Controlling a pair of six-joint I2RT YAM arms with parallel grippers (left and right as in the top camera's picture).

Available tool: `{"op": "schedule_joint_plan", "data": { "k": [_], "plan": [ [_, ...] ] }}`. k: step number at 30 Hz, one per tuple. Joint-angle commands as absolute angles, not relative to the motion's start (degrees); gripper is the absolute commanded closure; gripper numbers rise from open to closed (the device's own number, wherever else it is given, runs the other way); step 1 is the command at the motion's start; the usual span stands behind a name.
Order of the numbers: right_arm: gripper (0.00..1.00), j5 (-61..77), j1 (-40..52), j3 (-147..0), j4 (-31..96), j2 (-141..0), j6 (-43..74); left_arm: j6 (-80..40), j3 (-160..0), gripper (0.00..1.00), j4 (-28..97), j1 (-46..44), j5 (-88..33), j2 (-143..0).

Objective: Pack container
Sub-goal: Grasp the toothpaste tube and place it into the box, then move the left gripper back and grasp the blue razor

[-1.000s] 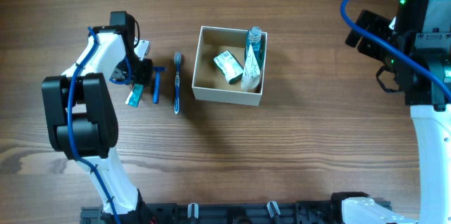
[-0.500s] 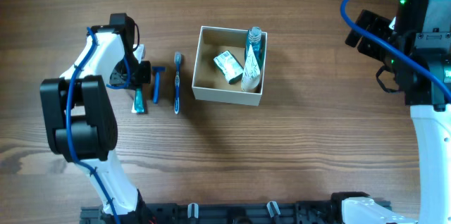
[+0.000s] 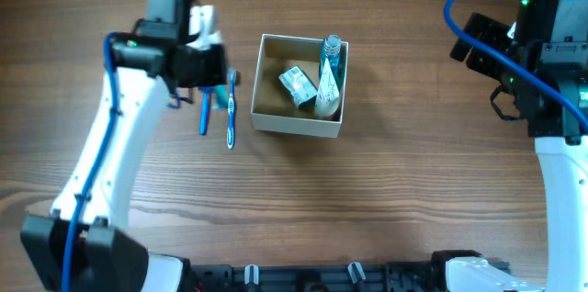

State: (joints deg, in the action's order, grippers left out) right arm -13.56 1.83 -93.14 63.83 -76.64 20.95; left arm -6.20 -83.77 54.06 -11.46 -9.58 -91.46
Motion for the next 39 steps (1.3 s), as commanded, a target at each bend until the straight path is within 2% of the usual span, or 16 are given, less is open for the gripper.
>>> {"op": "schedule_joint_plan", "data": {
  "k": [1, 8, 13, 16, 18, 21, 23, 31, 36, 39],
  "plan": [
    [0.0, -13.5, 1.8, -94.2, 63.7, -76.3, 21.0, -10.0, -84.6, 0.96, 49.5, -18.5, -13.1, -92.3],
    [0.0, -13.5, 1.8, -94.2, 63.7, -76.3, 21.0, -11.4, -84.6, 0.92, 40.9, -26.3, -12.3, -101.8],
    [0.0, -13.5, 1.8, -94.2, 63.7, -76.3, 21.0, -11.4, -84.6, 0.89, 38.2, -26.9, -12.4, -107.9],
    [0.0, -13.5, 1.8, -94.2, 63.7, -76.3, 21.0, -11.4, -84.7, 0.76, 38.1, -26.9, -12.4, -108.5],
    [0.0, -13.5, 1.8, -94.2, 63.7, -76.3, 21.0, -11.4, -84.9, 0.59, 39.2, -26.7, -12.3, -107.3],
    [0.0, -13.5, 1.8, -94.2, 63.7, -76.3, 21.0, -11.4, -85.7, 0.42, 41.2, -25.7, -12.4, -103.7],
    [0.0, -13.5, 1.8, -94.2, 63.7, -76.3, 21.0, -11.3, -85.9, 0.4, 42.2, -24.5, -12.3, -100.3],
    [0.0, -13.5, 1.8, -94.2, 63.7, -76.3, 21.0, -11.2, -85.9, 0.45, 53.2, -13.0, -4.4, -89.0],
    [0.0, -13.5, 1.8, -94.2, 63.7, -76.3, 21.0, -10.7, -83.3, 0.3, 58.2, -4.8, -3.9, -92.9],
    [0.0, -13.5, 1.8, -94.2, 63.7, -76.3, 21.0, -7.1, -80.4, 0.28, 57.5, -2.2, -4.0, -97.6]
  ]
}}
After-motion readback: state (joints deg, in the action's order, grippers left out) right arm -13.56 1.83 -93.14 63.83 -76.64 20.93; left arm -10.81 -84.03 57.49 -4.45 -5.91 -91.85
